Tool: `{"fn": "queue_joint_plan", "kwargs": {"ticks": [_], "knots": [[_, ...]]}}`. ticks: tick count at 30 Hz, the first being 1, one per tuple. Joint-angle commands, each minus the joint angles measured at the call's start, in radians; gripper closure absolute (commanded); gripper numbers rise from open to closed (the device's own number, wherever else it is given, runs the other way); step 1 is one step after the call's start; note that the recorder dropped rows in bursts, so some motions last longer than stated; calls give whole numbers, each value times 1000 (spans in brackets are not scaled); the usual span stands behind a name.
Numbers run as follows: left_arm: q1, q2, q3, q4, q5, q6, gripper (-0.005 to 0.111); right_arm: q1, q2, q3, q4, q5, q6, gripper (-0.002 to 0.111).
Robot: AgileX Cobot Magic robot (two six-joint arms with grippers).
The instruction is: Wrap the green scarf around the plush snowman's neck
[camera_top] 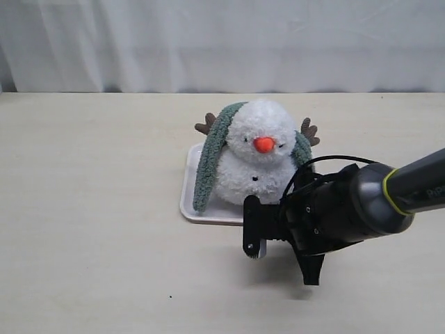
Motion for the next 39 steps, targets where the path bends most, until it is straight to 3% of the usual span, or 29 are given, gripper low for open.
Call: {"fn": "queue_joint_plan", "kwargs": {"ticks": [1,10,17,25,30,35,39], "knots": [[2,-3,3,-3,-13,0,107,-3,-3,12,16,-41,24,104],[2,-3,3,-3,-13,0,107,-3,-132,12,70,-78,24,100],[2,-3,3,-3,-13,0,107,-3,-168,14,124,-70,22,67],[2,-3,3,-3,-13,0,107,-3,-177,27,284,-86,15,66],[2,-3,3,-3,-13,0,107,-3,-239,20,498,-156,13,66],[2,-3,3,-3,-13,0,107,-3,-321,-4,825,-173,8,66],[2,-3,3,-3,-13,0,107,-3,-342,-67,1129,-156,-183,58]]}}
